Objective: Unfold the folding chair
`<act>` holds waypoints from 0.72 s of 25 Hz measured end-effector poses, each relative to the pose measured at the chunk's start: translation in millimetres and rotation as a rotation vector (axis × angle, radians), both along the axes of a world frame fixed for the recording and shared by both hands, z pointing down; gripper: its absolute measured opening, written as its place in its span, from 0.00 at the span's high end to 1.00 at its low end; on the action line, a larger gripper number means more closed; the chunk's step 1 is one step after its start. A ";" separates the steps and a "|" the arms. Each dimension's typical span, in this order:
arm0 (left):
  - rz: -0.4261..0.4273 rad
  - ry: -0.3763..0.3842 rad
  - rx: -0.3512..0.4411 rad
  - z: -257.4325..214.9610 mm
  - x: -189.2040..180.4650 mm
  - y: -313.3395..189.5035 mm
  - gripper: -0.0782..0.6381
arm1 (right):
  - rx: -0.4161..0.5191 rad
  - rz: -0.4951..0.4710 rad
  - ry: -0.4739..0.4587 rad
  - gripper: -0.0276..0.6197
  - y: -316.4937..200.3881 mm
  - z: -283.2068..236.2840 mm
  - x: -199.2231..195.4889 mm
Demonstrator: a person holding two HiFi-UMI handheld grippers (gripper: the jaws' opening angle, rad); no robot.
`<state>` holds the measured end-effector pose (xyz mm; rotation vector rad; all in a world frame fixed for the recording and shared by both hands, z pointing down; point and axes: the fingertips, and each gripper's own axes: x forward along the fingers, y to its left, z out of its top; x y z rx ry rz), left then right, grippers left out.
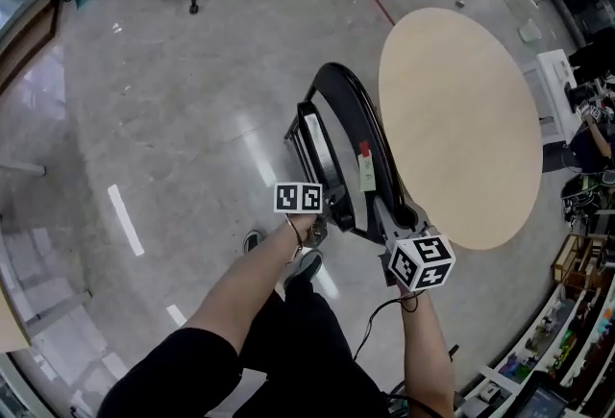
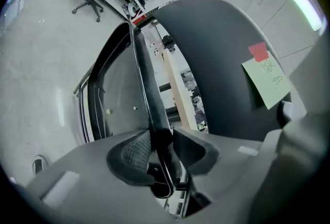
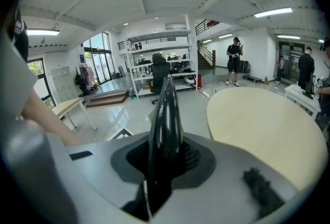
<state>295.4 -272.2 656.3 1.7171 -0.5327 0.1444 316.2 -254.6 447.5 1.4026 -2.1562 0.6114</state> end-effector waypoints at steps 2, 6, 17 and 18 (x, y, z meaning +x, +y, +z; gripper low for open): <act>-0.031 0.036 -0.034 0.3 -9.1 1.7 0.72 | -0.006 0.007 -0.001 0.84 2.8 0.4 -9.8; -0.115 0.113 -0.133 1.7 -28.6 7.1 0.75 | -0.020 0.031 -0.003 0.84 12.5 -0.5 -29.2; -0.123 0.115 -0.145 -5.6 -74.8 56.0 0.76 | -0.023 0.092 -0.095 0.84 62.1 -7.5 -66.8; -0.134 0.112 -0.145 -5.8 -81.2 65.3 0.76 | -0.020 0.079 -0.107 0.84 70.9 -8.0 -72.2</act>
